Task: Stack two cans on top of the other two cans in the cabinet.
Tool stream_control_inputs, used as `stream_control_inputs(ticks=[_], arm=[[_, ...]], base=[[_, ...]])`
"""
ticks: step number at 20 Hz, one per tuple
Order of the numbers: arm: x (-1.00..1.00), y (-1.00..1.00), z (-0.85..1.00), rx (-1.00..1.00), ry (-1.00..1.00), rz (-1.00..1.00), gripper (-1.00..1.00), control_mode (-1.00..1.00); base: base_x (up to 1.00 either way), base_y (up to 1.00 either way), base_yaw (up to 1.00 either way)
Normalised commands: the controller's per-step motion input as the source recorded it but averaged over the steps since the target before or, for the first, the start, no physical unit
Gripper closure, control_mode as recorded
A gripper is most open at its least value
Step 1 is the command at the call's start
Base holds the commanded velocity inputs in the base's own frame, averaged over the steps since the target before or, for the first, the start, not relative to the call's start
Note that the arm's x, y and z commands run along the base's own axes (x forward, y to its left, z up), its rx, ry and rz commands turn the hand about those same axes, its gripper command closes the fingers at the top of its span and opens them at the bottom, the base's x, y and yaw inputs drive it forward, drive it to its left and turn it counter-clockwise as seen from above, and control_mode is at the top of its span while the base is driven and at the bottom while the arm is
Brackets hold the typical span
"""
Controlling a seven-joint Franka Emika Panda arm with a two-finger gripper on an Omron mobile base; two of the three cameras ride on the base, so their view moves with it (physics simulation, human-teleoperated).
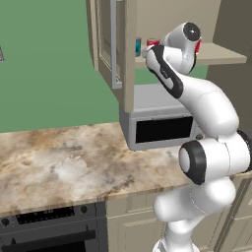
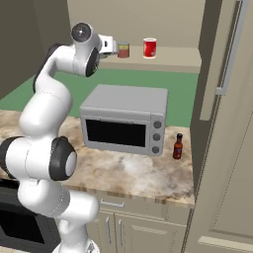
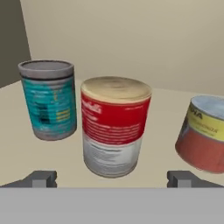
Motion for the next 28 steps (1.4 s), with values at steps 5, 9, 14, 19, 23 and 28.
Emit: stream_control_inputs(ticks=[5, 9, 14, 19, 23, 28], arm=[[0.34, 0.0, 0.0, 0.02, 0.06, 0.0, -1.0, -1.0], [0.28, 0.02, 0.0, 0.06, 0.08, 0.0, -1.0, -1.0], [0.23, 0.02, 0.0, 0.04, 0.02, 0.0, -1.0, -1.0], [0.18, 0.0, 0.0, 0.0, 0.0, 0.0, -1.0, -1.0], [0.08, 0.0, -0.06, 0.0, -0.02, 0.0, 1.0, -1.0], [0.0, 0.0, -0.14, 0.01, -0.01, 0.0, 1.0, -1.0]], base=[[0.0, 0.0, 0.0], [0.0, 0.0, 0.0], [0.0, 0.0, 0.0], [0.0, 0.0, 0.0], [0.0, 0.0, 0.0], [0.0, 0.0, 0.0]])
